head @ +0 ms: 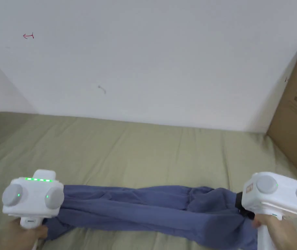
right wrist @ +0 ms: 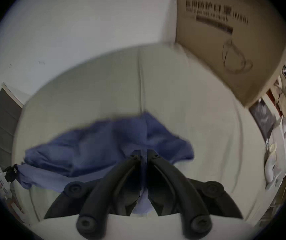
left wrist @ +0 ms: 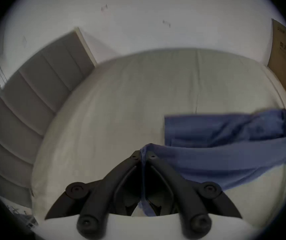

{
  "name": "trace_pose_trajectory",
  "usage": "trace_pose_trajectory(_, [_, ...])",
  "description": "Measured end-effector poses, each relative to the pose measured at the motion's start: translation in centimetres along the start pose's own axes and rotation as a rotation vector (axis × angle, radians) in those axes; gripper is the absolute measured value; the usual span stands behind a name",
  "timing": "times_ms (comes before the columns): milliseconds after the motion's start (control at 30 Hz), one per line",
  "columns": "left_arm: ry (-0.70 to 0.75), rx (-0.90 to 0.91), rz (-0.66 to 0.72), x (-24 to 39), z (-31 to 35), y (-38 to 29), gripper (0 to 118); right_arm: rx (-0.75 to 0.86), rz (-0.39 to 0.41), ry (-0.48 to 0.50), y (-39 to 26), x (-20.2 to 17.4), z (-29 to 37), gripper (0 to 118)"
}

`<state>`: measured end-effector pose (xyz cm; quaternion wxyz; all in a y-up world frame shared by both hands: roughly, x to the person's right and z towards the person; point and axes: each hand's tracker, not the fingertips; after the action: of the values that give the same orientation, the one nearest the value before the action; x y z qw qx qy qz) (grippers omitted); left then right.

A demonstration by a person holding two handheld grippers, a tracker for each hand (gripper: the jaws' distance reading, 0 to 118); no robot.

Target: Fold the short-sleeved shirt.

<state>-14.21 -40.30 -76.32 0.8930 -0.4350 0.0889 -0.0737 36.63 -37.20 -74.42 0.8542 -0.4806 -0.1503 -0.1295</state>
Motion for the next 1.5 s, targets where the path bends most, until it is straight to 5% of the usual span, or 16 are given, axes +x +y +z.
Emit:
trace_pose_trajectory(200, [-0.032,0.021,0.011,-1.9,4.3,-3.3,2,0.038,-0.013,0.063,-3.3,3.0,5.1,6])
trace_pose_trajectory(367, [-0.072,0.051,0.037,-4.1,11.3,-7.6,2,0.085,0.072,0.042,-9.7,4.8,11.8,6])
trace_pose_trajectory(833, [-0.096,0.007,-0.160,-11.5,27.3,-32.9,2,0.038,0.007,0.064,-39.9,14.3,25.6,6])
trace_pose_trajectory(1133, [-0.148,0.028,-0.073,-12.4,28.4,-37.3,5,0.065,0.059,0.012,-43.8,15.0,25.8,8])
trace_pose_trajectory(1200, [-0.162,0.037,-0.066,-12.6,28.4,-37.0,32,0.073,0.058,0.000,-43.6,14.7,25.8,27])
trace_pose_trajectory(1233, [-0.168,0.020,-0.044,-12.8,28.4,-36.7,70,0.080,0.055,-0.014,-43.6,14.7,26.1,55])
trace_pose_trajectory(1267, [-0.201,-0.005,-0.022,-13.1,28.5,-36.6,92,0.086,0.055,-0.016,-43.4,14.7,26.3,76])
trace_pose_trajectory(1333, [-0.258,0.004,0.010,-13.6,29.6,-36.6,106,0.116,0.038,0.011,-43.3,14.9,27.7,83])
trace_pose_trajectory(1400, [-0.266,0.013,0.011,-14.2,30.8,-36.8,104,0.130,0.048,0.031,-43.1,15.1,28.7,81])
trace_pose_trajectory(1433, [-0.273,0.019,0.021,-14.4,31.4,-37.1,89,0.148,0.060,0.040,-43.3,15.1,29.3,61])
trace_pose_trajectory(1467, [-0.287,0.031,0.038,-14.5,32.0,-37.4,57,0.171,0.074,0.048,-43.5,15.0,29.8,29])
trace_pose_trajectory(1500, [-0.296,0.032,0.041,-14.6,32.5,-37.8,12,0.173,0.080,0.039,-43.8,14.9,30.1,7])
